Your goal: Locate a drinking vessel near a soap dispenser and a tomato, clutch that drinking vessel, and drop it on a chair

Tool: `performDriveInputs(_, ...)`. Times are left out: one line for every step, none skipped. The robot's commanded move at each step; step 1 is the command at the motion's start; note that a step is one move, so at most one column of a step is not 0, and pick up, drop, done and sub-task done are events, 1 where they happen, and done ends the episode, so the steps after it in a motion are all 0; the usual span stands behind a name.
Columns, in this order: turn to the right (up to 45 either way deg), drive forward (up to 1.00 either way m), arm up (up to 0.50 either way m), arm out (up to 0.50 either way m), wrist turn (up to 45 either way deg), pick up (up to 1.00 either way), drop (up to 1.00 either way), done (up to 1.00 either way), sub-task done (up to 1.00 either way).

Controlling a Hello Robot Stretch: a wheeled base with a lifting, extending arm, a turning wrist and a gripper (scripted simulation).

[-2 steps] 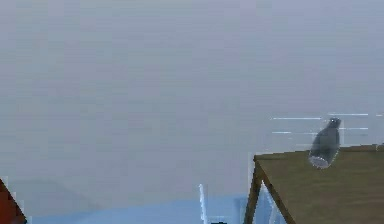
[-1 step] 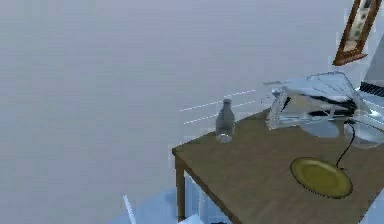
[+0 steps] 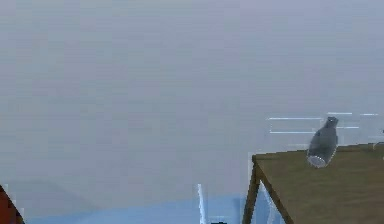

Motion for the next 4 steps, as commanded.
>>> performDriveInputs(27.0,0.0,0.0,0.0,0.0,0.0,0.0,0.0,0.0)
performDriveInputs(-45.0,0.0,0.0,0.0,0.0,0.0,0.0,0.0,0.0)
performDriveInputs(-33.0,0.0,0.0,0.0,0.0,0.0,0.0,0.0,0.0)
performDriveInputs(0.0,0.2,0.0,0.0,0.0,0.0,0.0,0.0,0.0)
